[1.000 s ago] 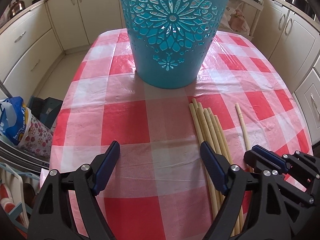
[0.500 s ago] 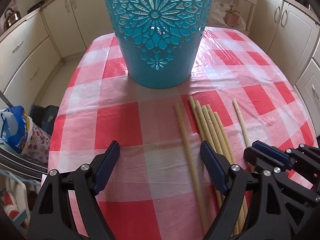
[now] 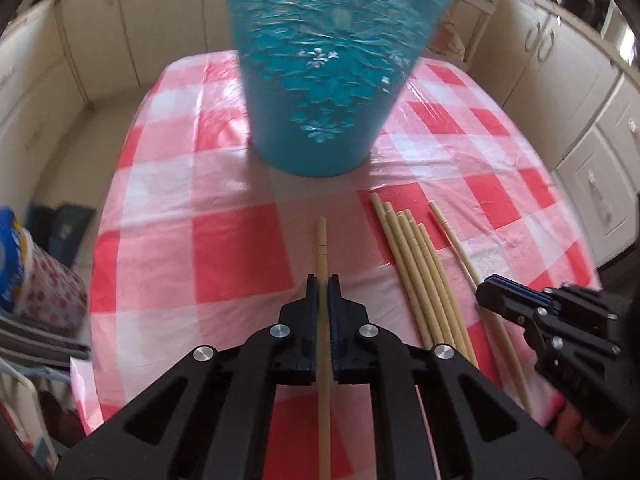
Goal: Organize utensils
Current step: 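Lift both held sticks over the teal bin and open both tools to drop them in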
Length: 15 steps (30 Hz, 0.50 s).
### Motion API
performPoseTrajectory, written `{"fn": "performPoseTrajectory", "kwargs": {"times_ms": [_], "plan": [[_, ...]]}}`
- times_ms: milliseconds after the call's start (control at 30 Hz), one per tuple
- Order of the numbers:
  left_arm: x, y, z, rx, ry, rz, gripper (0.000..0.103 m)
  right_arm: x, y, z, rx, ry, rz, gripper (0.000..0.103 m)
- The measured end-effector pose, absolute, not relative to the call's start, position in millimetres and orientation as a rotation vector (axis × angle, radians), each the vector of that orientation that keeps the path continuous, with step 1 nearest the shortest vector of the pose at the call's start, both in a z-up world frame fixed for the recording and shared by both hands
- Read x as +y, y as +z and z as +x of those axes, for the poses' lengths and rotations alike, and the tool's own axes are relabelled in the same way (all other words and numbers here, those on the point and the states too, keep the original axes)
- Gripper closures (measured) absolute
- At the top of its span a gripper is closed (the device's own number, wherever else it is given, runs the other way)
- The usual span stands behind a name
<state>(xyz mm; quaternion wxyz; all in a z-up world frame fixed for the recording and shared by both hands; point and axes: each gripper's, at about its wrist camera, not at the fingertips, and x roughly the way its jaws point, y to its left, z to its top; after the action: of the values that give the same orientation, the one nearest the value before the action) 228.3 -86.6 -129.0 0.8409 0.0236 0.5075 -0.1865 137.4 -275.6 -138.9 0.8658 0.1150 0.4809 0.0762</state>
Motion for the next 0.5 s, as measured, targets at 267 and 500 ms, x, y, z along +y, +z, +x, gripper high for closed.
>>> {"fn": "performPoseTrajectory", "kwargs": {"times_ms": [267,500], "plan": [[-27.7,-49.0,202.7,0.784,-0.450,-0.148,0.098,-287.4,-98.5,127.1,0.812,0.252,0.402,0.097],[-23.5,56.5,222.6,0.413,-0.474,-0.253,0.098,-289.2,-3.5,141.3,0.474,0.258,0.447,0.097]]}}
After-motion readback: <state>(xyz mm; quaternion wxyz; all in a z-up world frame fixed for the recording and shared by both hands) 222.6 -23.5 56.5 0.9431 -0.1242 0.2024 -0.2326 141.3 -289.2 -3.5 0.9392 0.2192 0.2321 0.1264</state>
